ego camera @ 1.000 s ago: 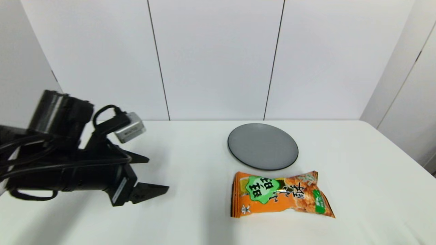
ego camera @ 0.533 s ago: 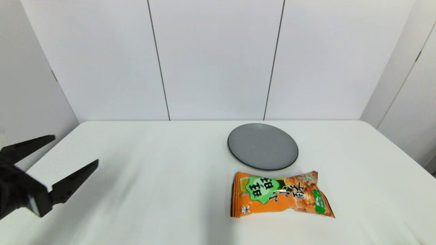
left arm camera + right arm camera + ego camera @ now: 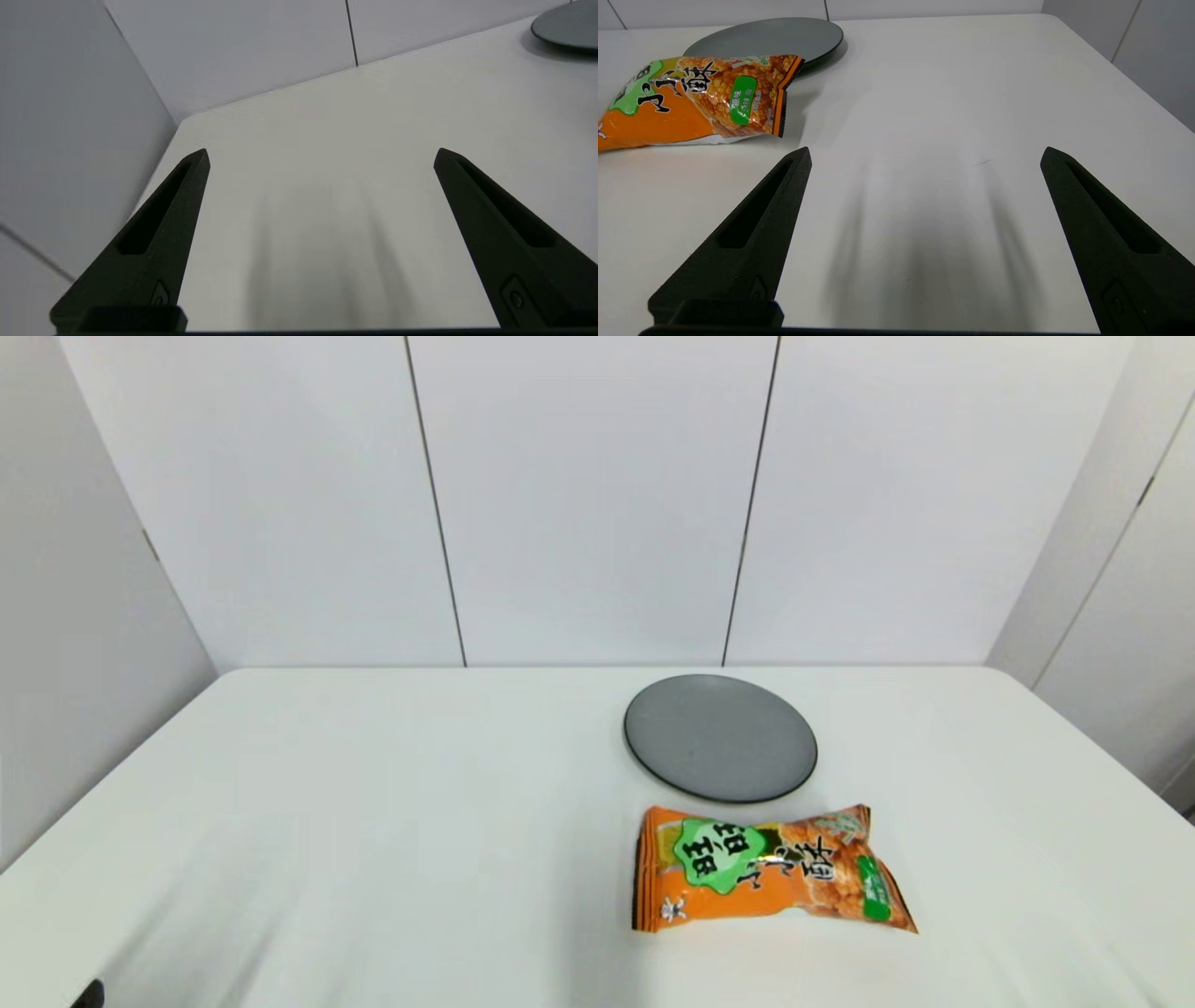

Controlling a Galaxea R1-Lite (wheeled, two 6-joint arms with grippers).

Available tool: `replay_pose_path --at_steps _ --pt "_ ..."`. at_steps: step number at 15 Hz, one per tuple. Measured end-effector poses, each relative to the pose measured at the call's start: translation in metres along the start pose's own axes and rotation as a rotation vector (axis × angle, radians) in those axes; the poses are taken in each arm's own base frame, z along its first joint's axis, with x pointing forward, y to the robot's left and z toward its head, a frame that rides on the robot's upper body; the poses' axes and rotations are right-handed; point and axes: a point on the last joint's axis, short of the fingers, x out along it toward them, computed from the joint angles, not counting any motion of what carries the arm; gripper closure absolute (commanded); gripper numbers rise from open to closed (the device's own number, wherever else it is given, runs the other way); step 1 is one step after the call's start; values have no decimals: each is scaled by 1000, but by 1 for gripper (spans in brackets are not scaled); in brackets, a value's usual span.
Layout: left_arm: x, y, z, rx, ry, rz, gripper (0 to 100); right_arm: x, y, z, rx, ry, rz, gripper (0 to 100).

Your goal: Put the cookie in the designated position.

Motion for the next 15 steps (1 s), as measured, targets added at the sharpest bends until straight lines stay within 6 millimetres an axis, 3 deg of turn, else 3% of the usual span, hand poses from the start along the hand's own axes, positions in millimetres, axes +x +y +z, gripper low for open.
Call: replay_pose_path --at_steps 4,7,15 --pt "-18 -12 -35 -121 105 -14 0 0 0 0 0 0 0 0" --pt "-21 -11 -37 -268 93 63 0 0 0 0 0 0 0 0" --pt "-21 -11 -37 -282 84 70 0 0 0 0 -5 -6 0 0"
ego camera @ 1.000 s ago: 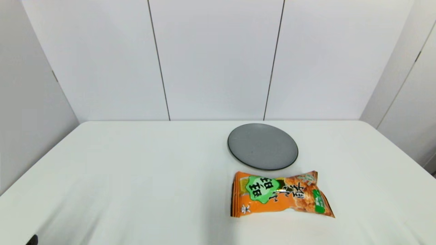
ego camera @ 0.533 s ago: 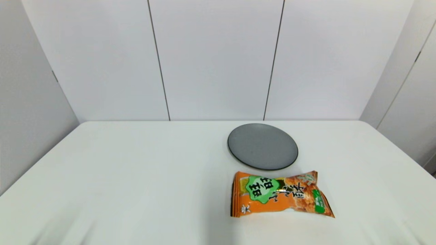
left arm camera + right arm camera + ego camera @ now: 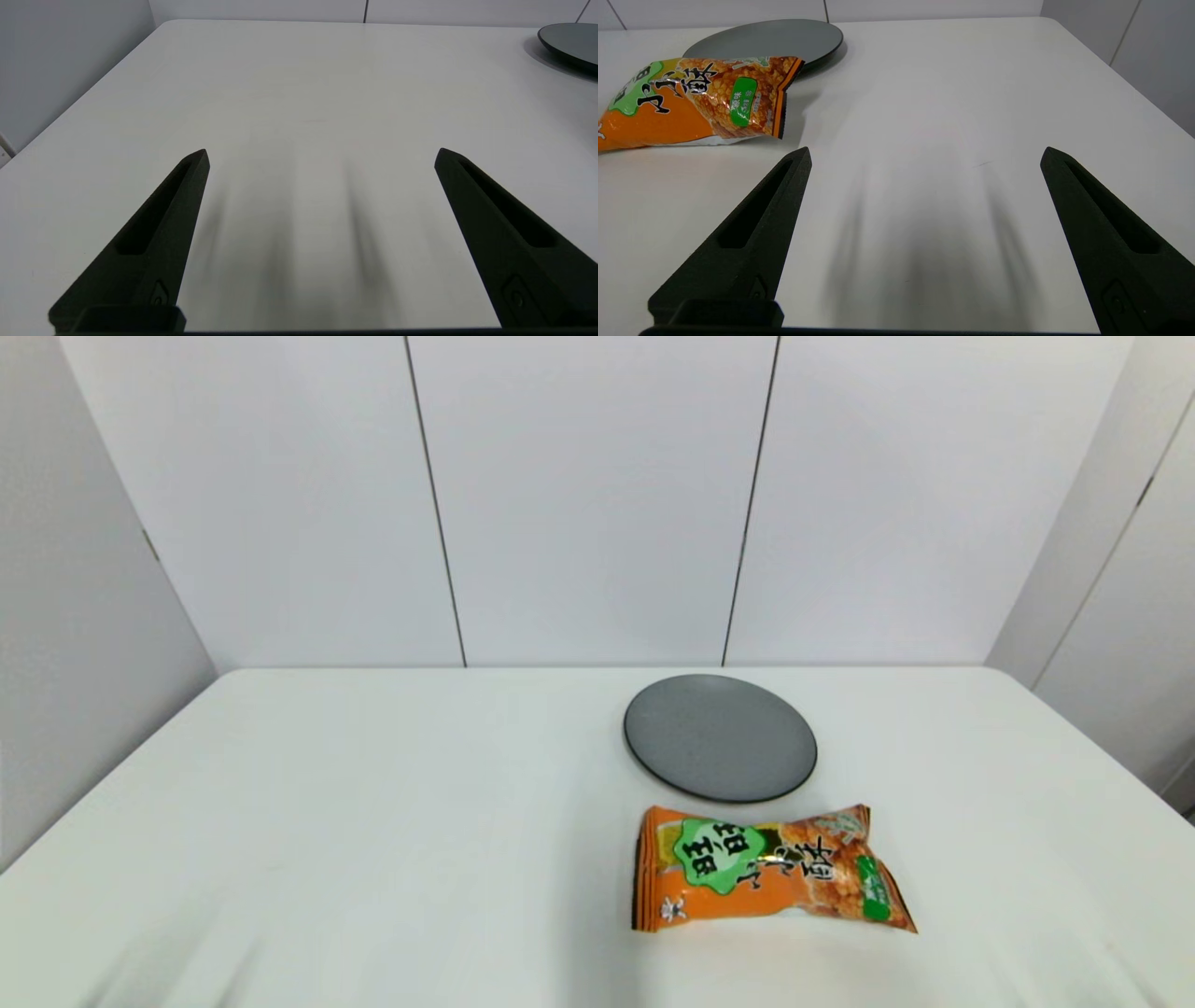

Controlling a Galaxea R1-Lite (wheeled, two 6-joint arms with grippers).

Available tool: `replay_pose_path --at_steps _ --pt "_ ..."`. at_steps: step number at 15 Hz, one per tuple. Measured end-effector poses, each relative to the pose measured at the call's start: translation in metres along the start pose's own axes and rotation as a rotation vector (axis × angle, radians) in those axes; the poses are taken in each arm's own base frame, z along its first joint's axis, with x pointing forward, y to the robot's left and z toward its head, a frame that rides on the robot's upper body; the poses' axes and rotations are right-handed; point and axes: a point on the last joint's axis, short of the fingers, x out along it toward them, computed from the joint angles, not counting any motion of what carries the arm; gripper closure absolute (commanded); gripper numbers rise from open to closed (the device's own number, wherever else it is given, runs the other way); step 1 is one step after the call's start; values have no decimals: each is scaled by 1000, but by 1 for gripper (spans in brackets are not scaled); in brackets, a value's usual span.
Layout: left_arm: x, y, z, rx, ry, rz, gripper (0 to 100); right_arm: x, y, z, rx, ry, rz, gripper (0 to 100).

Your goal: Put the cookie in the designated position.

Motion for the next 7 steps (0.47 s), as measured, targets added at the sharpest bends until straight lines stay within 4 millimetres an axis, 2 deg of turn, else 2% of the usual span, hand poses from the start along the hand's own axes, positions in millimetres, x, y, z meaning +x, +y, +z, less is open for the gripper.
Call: replay_pose_path --at_steps 7 --pt "0 0 0 0 0 0 0 0 0 0 2 -1 1 0"
